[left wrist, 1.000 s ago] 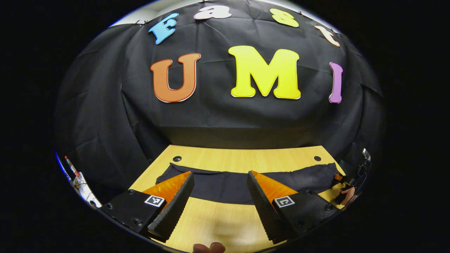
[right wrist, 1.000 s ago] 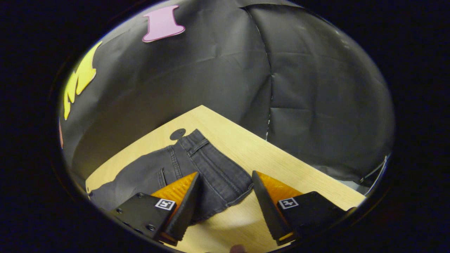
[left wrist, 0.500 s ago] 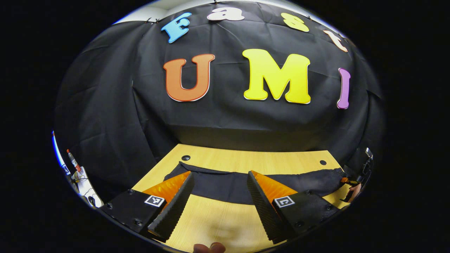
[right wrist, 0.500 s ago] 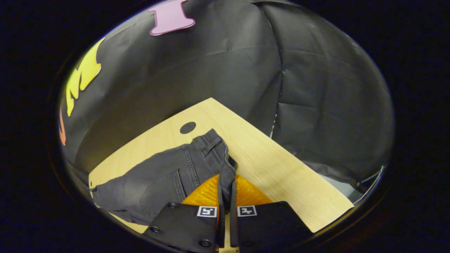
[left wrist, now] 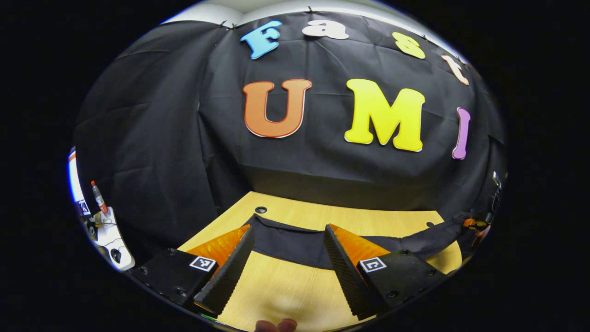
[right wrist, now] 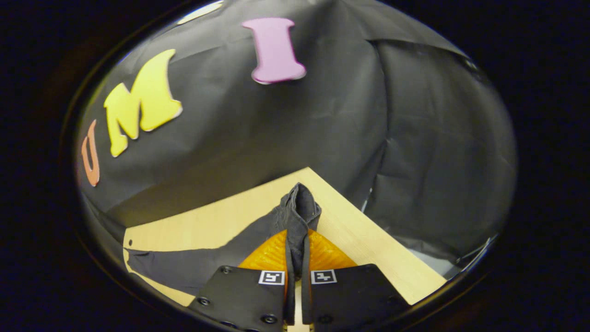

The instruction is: Grasp the waist and the cuffs of the jeans and fold them to make the two legs overlap; first hold the waist and fold one-third of the jeans toward the cuffs, then hold the cuffs and fold the remaining one-third in the same direction to finish folding.

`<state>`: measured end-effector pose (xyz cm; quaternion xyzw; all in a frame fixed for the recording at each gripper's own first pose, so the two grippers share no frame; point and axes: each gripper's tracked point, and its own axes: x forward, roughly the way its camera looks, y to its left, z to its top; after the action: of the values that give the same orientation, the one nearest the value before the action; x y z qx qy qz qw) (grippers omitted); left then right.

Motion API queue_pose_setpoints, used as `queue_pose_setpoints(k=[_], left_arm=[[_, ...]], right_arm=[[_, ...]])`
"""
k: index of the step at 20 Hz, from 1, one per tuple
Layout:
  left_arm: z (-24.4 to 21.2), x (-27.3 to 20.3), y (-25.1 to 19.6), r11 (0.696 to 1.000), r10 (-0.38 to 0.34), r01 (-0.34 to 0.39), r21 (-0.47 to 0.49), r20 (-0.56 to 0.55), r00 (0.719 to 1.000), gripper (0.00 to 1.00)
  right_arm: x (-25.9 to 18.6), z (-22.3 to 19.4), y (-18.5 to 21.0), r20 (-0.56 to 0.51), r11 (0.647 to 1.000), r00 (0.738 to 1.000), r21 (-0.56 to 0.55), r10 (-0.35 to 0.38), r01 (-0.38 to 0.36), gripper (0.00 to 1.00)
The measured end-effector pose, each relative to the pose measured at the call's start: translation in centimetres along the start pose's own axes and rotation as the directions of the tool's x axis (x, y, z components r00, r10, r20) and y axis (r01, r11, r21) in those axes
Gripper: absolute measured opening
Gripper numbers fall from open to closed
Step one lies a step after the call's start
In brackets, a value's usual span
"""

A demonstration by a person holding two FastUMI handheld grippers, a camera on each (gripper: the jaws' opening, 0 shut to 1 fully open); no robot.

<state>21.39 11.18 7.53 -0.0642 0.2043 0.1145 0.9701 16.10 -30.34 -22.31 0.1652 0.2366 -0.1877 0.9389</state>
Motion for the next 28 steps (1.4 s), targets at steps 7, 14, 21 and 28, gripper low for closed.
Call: queue_pose_setpoints(k=[7, 14, 21, 28], left_arm=[[-2.0, -1.4, 8.3, 0.996, 0.085, -0.085, -0.036, -0.010, 0.996, 0.97], [-3.6, -2.6, 17.4, 0.981, 0.182, -0.185, -0.062, -0.046, 0.982, 0.97], [-6.2, -3.7, 22.7, 0.957, 0.240, -0.257, -0.138, -0.124, 0.963, 0.97], [-7.4, -2.6, 24.2, 0.954, 0.221, -0.249, -0.167, -0.166, 0.961, 0.97]], right_arm=[[-5.3, 1.1, 21.2, 0.086, 0.964, 0.966, -0.129, 0.244, -0.232, 0.06], [-5.3, -11.6, 36.3, -0.051, 0.882, 0.928, -0.295, 0.370, -0.368, 0.06], [-1.2, -26.0, 40.9, -0.248, 0.802, 0.923, -0.461, 0.294, -0.379, 0.06], [-0.1, -30.3, 41.6, -0.331, 0.757, 0.901, -0.502, 0.280, -0.420, 0.22]])
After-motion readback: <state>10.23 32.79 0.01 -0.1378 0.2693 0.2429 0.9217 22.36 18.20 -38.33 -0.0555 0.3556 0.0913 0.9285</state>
